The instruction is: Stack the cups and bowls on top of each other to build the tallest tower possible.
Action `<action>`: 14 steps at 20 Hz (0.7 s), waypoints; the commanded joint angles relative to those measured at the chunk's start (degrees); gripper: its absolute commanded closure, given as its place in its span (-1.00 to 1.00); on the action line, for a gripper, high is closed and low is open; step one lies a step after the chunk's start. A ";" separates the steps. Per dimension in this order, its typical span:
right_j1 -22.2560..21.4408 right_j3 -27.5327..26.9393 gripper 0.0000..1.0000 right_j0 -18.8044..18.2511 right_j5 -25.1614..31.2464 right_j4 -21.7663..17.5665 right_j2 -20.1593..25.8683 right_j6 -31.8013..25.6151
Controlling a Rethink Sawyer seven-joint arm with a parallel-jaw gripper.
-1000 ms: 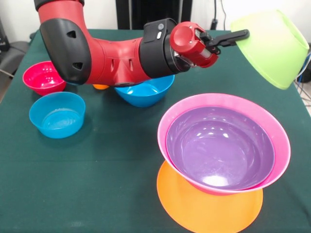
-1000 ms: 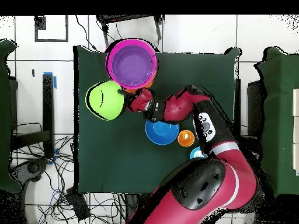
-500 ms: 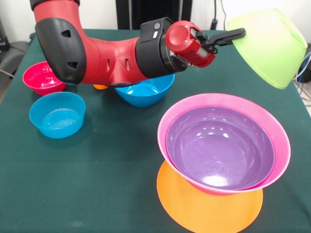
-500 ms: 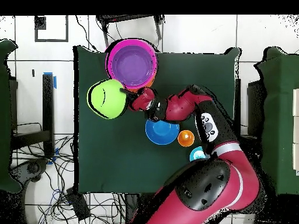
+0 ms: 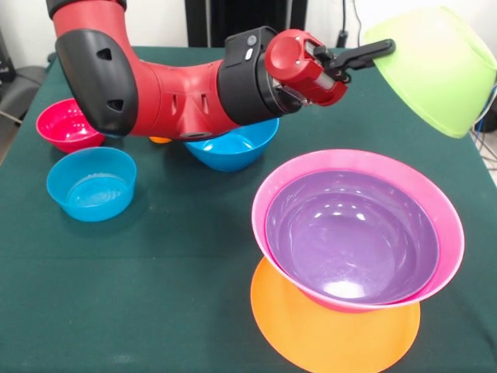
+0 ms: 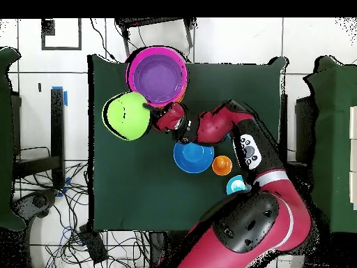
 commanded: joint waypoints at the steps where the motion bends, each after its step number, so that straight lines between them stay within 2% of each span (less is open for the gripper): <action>1: 0.26 -1.03 1.00 -0.46 7.91 -2.03 3.50 20.42; 14: 0.31 -2.88 1.00 0.90 6.42 -2.84 1.56 20.99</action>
